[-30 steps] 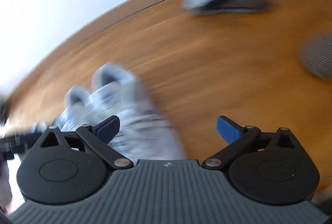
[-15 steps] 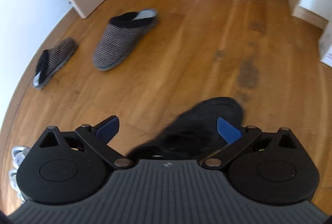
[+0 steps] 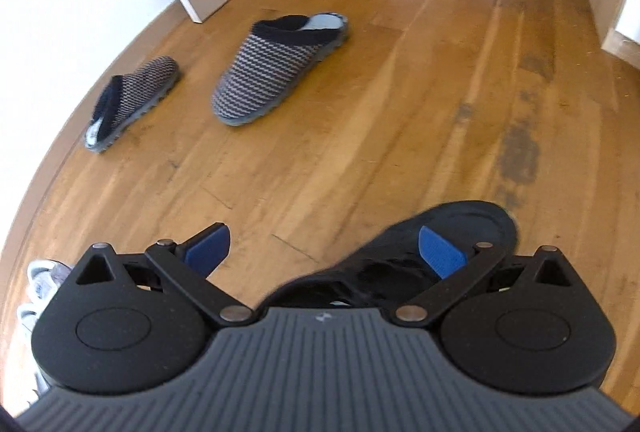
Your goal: Organize scattered shoes
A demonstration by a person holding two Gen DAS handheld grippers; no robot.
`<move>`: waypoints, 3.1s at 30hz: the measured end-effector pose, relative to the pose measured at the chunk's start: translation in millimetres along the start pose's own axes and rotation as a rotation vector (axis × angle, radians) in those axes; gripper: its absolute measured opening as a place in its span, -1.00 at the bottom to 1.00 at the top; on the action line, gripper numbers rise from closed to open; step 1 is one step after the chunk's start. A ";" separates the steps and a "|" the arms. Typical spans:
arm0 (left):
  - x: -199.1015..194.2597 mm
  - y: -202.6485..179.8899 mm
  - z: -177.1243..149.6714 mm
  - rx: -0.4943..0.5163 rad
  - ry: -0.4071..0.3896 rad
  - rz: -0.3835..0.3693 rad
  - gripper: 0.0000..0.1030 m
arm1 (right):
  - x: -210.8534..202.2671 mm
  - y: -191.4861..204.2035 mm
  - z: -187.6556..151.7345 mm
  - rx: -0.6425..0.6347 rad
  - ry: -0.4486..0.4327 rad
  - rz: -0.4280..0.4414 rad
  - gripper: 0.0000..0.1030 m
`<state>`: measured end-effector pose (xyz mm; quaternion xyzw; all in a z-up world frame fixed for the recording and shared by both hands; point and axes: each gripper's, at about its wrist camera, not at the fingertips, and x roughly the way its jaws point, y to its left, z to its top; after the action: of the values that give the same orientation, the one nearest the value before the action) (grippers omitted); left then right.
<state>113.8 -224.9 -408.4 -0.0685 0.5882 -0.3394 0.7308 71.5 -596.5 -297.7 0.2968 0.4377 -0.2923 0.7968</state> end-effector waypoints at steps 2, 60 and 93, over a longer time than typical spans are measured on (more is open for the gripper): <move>-23.0 21.8 -1.4 -0.111 -0.043 0.089 -0.81 | 3.9 10.8 1.0 -0.013 0.010 0.033 0.99; -158.1 141.9 18.7 -0.327 -0.277 0.168 -0.07 | 182.9 332.6 -40.9 -1.068 0.322 0.400 -0.32; -15.3 -54.3 65.9 0.469 0.057 -0.152 0.49 | -37.5 -6.9 7.6 -0.235 -0.127 -0.055 0.98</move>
<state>149.8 -277.1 -349.2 0.0685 0.5069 -0.5225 0.6822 53.7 -598.9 -263.2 0.1702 0.4254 -0.2788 0.8440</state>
